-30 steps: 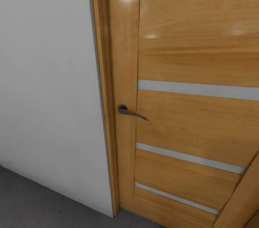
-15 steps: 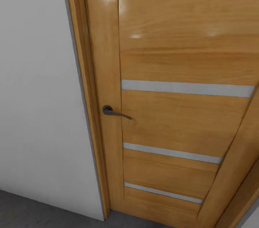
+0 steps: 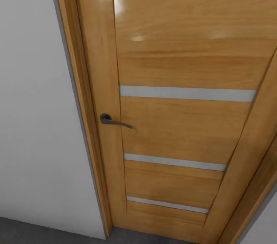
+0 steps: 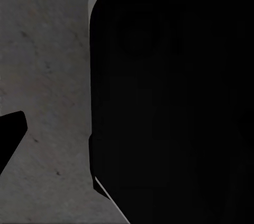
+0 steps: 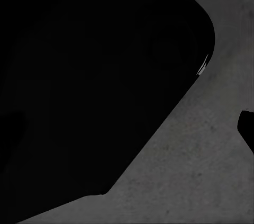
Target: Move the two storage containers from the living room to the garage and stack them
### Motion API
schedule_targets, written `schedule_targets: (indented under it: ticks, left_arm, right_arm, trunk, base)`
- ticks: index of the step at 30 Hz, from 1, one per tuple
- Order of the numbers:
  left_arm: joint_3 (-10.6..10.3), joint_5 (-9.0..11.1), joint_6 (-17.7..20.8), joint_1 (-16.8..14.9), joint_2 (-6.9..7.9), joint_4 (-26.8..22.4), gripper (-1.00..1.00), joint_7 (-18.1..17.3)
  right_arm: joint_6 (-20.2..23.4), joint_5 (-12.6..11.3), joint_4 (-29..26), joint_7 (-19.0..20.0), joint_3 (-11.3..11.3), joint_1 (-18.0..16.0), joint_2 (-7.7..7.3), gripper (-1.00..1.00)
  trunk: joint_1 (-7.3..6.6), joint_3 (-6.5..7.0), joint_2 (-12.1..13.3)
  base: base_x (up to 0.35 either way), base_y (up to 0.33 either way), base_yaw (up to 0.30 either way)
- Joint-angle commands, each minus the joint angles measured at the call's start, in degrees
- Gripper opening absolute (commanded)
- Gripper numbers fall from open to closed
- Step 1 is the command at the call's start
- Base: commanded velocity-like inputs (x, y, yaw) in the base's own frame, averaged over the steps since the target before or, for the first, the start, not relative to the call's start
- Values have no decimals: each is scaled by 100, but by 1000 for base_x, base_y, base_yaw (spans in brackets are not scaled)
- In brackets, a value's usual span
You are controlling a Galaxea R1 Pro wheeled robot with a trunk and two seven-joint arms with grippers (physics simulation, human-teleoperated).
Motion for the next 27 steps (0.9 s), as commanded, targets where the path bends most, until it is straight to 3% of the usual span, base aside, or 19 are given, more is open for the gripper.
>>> schedule_targets:
  ticks: [1,15,27]
  left_arm:
    - [4,11,-7,-1,-2,-2,100,7]
    - [-2,11,-7,-1,-4,-2,100,1]
    - [1,11,-7,-1,-4,-2,100,1]
  right_arm:
    - [-15,-3,0,1,8,-1,0,100]
    - [-15,-3,0,1,8,-1,0,100]
    - [-14,-11,0,1,0,-1,0,100]
  trunk:
    - [1,-4,-2]
    - [1,-4,-2]
    - [1,-4,-2]
  base:
    - [134,0,-8]
    - [283,0,-1]
    - [45,0,-179]
